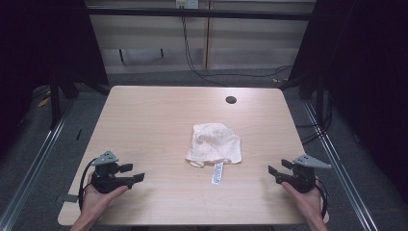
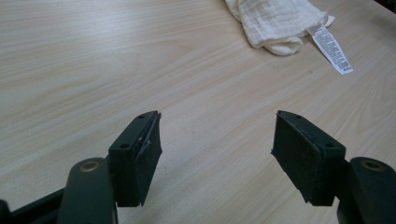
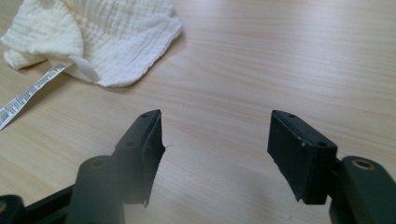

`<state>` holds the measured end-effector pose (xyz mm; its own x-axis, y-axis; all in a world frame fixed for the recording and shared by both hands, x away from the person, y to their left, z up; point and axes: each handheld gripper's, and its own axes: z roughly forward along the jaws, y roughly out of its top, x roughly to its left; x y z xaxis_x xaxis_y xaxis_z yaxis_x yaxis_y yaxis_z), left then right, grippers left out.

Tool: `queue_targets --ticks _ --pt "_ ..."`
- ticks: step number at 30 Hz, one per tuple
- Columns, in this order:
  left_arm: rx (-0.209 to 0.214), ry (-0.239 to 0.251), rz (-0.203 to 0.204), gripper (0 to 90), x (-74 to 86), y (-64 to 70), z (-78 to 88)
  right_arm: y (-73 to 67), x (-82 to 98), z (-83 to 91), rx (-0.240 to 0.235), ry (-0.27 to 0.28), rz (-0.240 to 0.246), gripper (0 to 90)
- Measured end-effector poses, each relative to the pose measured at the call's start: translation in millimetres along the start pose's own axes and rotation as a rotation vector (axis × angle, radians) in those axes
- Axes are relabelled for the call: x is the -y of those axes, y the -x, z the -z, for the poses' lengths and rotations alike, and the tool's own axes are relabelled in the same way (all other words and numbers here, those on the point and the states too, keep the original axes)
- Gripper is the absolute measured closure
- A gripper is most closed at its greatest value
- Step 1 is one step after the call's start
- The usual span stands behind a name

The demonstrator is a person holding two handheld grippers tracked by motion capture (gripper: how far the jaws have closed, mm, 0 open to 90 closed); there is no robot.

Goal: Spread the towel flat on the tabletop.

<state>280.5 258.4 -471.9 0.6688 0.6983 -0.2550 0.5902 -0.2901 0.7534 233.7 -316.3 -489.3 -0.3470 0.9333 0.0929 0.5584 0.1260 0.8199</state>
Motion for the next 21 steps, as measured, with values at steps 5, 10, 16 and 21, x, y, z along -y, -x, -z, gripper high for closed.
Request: queue_targets --ticks 5,10,16,21 --pt "0.040 -0.002 0.018 38.2 -0.5 1.2 -3.8 -1.6 2.7 -3.0 -0.044 -0.074 -0.047 30.0" --pt "0.056 -0.016 0.004 33.5 -2.4 3.5 -8.8 -5.9 0.5 1.7 -0.088 -0.036 -0.028 36.7" --pt "0.091 0.033 0.022 32.8 -2.6 8.0 -2.6 -18.2 -0.6 -1.9 -0.115 -0.074 0.030 40.8" --pt "0.068 0.027 -0.024 34.7 -1.7 11.5 1.0 -34.5 -9.0 -3.3 -0.177 -0.022 0.046 40.5"
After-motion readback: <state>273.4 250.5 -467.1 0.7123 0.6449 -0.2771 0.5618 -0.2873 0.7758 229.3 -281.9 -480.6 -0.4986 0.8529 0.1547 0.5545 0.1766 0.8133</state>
